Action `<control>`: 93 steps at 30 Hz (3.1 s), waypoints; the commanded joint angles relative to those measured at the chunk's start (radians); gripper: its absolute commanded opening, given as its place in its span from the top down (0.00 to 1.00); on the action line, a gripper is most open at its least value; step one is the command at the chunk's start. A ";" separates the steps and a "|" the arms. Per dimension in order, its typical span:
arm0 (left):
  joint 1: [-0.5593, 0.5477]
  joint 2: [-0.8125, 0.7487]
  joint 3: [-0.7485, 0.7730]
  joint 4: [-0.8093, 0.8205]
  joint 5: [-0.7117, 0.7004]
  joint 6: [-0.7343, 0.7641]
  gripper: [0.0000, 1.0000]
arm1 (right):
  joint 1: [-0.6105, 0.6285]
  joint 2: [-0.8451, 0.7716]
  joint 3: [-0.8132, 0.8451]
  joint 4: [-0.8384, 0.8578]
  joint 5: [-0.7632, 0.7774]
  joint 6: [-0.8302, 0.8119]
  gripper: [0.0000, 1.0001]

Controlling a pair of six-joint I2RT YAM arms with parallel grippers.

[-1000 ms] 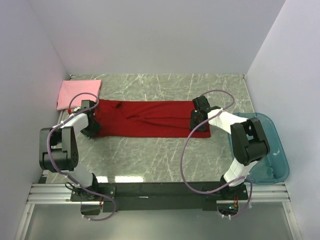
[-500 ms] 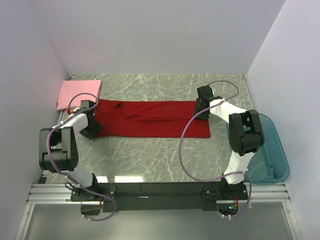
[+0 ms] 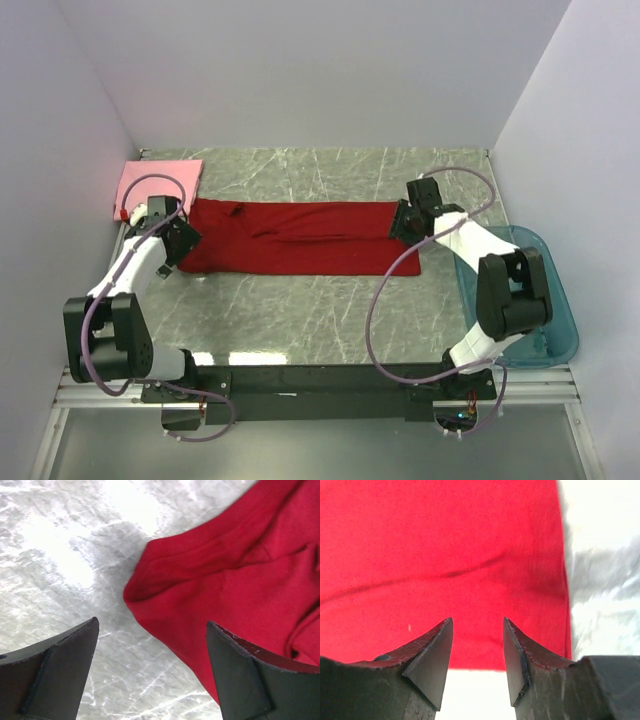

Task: Fold and stack the t-shirts
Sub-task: Fold the tshirt

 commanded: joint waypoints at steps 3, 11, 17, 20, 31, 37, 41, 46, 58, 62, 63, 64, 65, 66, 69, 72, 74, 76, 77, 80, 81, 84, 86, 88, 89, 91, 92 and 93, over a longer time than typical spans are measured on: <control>0.004 0.018 -0.033 0.049 0.040 0.009 0.13 | -0.020 -0.081 -0.115 0.047 -0.098 0.045 0.48; 0.006 0.139 -0.020 0.084 0.014 -0.010 0.38 | -0.078 -0.057 -0.192 0.063 -0.131 0.079 0.51; 0.035 0.196 -0.040 0.038 0.005 -0.026 0.73 | -0.091 -0.031 -0.215 0.032 -0.095 0.077 0.53; 0.079 0.180 -0.075 0.006 0.003 -0.036 0.81 | -0.097 -0.026 -0.230 0.001 -0.075 0.079 0.53; 0.231 -0.023 -0.210 -0.072 0.034 -0.043 0.75 | -0.123 -0.099 -0.308 -0.053 -0.019 0.100 0.54; 0.233 -0.132 -0.149 -0.115 0.042 -0.062 0.28 | -0.083 -0.214 -0.281 -0.095 0.059 0.085 0.51; 0.181 -0.201 -0.089 -0.123 0.078 -0.065 0.06 | -0.011 -0.285 -0.242 -0.120 0.103 0.085 0.45; 0.014 -0.212 0.000 -0.089 0.146 -0.134 0.01 | 0.046 -0.328 -0.213 -0.125 0.100 0.068 0.32; -0.240 0.109 0.101 0.236 0.241 -0.207 0.01 | 0.112 -0.373 -0.256 -0.050 -0.033 0.023 0.27; -0.276 0.240 0.175 0.238 0.224 -0.204 0.03 | 0.112 -0.373 -0.273 -0.039 -0.050 0.013 0.27; -0.283 0.261 0.195 0.242 0.224 -0.203 0.03 | 0.112 -0.371 -0.277 -0.039 -0.052 0.008 0.27; -0.286 0.303 0.206 0.244 0.226 -0.204 0.04 | 0.110 -0.371 -0.281 -0.039 -0.050 0.005 0.27; -0.292 0.321 0.216 0.245 0.230 -0.204 0.06 | 0.112 -0.370 -0.282 -0.042 -0.049 0.003 0.27; -0.293 0.338 0.236 0.245 0.235 -0.204 0.06 | 0.112 -0.368 -0.285 -0.043 -0.047 -0.001 0.27; -0.309 0.389 0.276 0.230 0.239 -0.206 0.09 | 0.112 -0.368 -0.290 -0.043 -0.039 -0.007 0.27; -0.326 0.412 0.301 0.221 0.235 -0.207 0.11 | 0.112 -0.362 -0.291 -0.042 -0.041 -0.010 0.27; -0.335 0.430 0.325 0.213 0.233 -0.212 0.10 | 0.112 -0.359 -0.290 -0.039 -0.042 -0.012 0.27; -0.338 0.452 0.342 0.207 0.233 -0.212 0.10 | 0.112 -0.356 -0.290 -0.039 -0.044 -0.012 0.27; -0.339 0.460 0.350 0.207 0.236 -0.212 0.10 | 0.112 -0.357 -0.290 -0.036 -0.045 -0.012 0.27; -0.347 0.490 0.396 0.210 0.243 -0.209 0.10 | 0.112 -0.360 -0.293 -0.037 -0.041 -0.017 0.27; -0.349 0.496 0.408 0.210 0.246 -0.207 0.10 | 0.110 -0.362 -0.291 -0.039 -0.039 -0.021 0.28; -0.356 0.525 0.456 0.219 0.259 -0.204 0.10 | 0.112 -0.365 -0.291 -0.042 -0.036 -0.023 0.28; -0.361 0.552 0.497 0.230 0.272 -0.198 0.10 | 0.112 -0.367 -0.293 -0.039 -0.036 -0.023 0.28; -0.361 0.593 0.532 0.224 0.287 -0.188 0.09 | 0.112 -0.368 -0.293 -0.037 -0.042 -0.023 0.28; -0.361 0.605 0.568 0.219 0.311 -0.183 0.08 | 0.113 -0.367 -0.291 -0.037 -0.044 -0.026 0.28; -0.361 0.618 0.595 0.216 0.321 -0.169 0.07 | 0.113 -0.370 -0.290 -0.039 -0.052 -0.030 0.28; -0.361 0.612 0.609 0.213 0.315 -0.163 0.06 | 0.113 -0.373 -0.290 -0.039 -0.055 -0.035 0.28; -0.361 0.583 0.608 0.221 0.307 -0.157 0.05 | 0.112 -0.376 -0.290 -0.040 -0.053 -0.036 0.28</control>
